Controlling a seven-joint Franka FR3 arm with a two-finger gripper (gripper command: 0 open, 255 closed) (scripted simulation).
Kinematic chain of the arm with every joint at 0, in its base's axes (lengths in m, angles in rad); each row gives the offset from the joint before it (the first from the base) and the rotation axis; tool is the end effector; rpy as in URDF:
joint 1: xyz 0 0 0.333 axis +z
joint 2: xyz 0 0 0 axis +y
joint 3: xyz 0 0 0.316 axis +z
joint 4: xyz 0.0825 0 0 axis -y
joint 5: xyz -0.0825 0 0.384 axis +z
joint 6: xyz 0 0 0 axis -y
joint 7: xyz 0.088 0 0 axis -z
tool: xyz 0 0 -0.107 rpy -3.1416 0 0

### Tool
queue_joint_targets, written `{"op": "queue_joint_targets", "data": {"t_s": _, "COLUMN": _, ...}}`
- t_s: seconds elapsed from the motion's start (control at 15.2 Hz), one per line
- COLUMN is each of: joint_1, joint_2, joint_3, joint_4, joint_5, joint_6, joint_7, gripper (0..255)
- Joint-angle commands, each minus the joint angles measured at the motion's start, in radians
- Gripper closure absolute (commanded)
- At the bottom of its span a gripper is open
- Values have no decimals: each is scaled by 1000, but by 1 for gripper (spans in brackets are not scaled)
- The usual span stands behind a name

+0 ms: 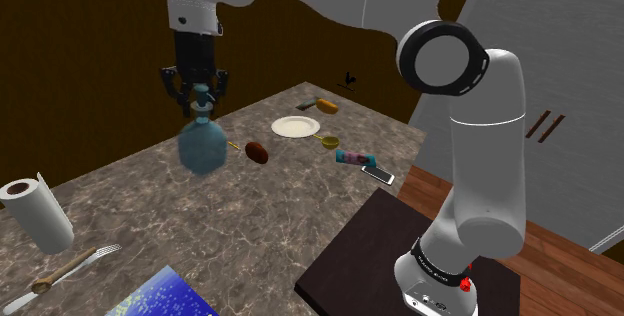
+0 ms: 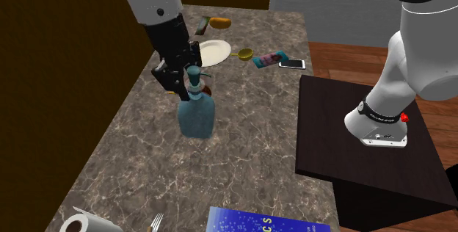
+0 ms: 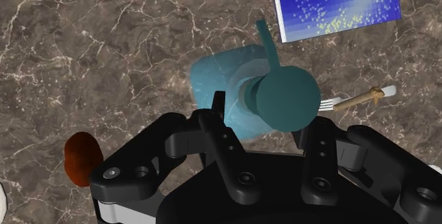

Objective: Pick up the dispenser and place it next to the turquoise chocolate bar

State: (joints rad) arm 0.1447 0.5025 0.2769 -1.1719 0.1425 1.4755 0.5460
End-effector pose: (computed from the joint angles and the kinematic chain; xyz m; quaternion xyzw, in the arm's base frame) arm 0.6293 0.2512 0.5031 -0.9839 0.0712 0.1426 0.0810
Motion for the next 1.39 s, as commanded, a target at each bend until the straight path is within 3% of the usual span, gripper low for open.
{"op": "queue_joint_targets", "data": {"t_s": 0.0, "joint_1": 3, "joint_2": 7, "joint_3": 1, "joint_4": 36, "joint_5": -1, "joint_6": -28, "joint_7": 7, "gripper": 255}}
{"op": "queue_joint_targets", "data": {"t_s": 0.79, "joint_1": 34, "joint_2": 101, "joint_3": 5, "joint_4": 345, "joint_5": -16, "joint_6": -238, "joint_7": 56, "gripper": 255}}
{"op": "queue_joint_targets", "data": {"t_s": 0.99, "joint_1": -44, "joint_2": -54, "joint_3": -2, "joint_4": 101, "joint_5": 11, "joint_6": -162, "joint_7": -15, "gripper": 255}}
{"op": "queue_joint_targets", "data": {"t_s": 1.32, "joint_1": -138, "joint_2": -228, "joint_3": -31, "joint_4": -144, "joint_5": 39, "joint_6": -112, "joint_7": -133, "gripper": 255}}
